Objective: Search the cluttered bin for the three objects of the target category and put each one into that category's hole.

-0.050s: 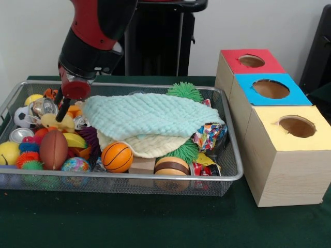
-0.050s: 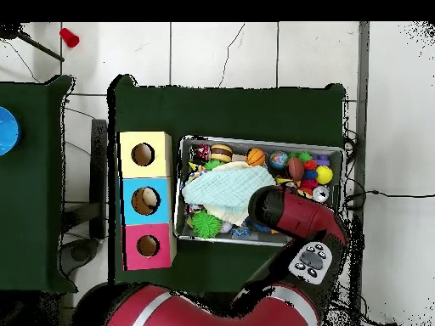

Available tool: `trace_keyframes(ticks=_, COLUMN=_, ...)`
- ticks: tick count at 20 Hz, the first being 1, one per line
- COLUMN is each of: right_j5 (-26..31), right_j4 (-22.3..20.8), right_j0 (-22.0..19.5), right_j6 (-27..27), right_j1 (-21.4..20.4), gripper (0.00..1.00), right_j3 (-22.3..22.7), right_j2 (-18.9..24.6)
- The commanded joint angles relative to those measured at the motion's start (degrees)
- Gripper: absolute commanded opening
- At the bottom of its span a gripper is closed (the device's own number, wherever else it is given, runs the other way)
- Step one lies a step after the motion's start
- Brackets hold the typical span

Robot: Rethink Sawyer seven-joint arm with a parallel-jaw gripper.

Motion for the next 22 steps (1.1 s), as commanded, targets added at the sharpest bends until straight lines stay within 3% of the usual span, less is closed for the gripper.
trace_keyframes(ticks=1, right_j5=-2.7, right_j4=3.6, right_j0=0.5, right_j6=8.1, right_j1=3.3, gripper=1.0, right_j3=0.5, right_j2=8.6)
trace_keyframes(ticks=22, right_j5=-6.7, right_j4=3.0, right_j0=-1.7, right_j6=6.7, right_j1=7.7, gripper=1.0, right_j3=-1.4, right_j2=7.3)
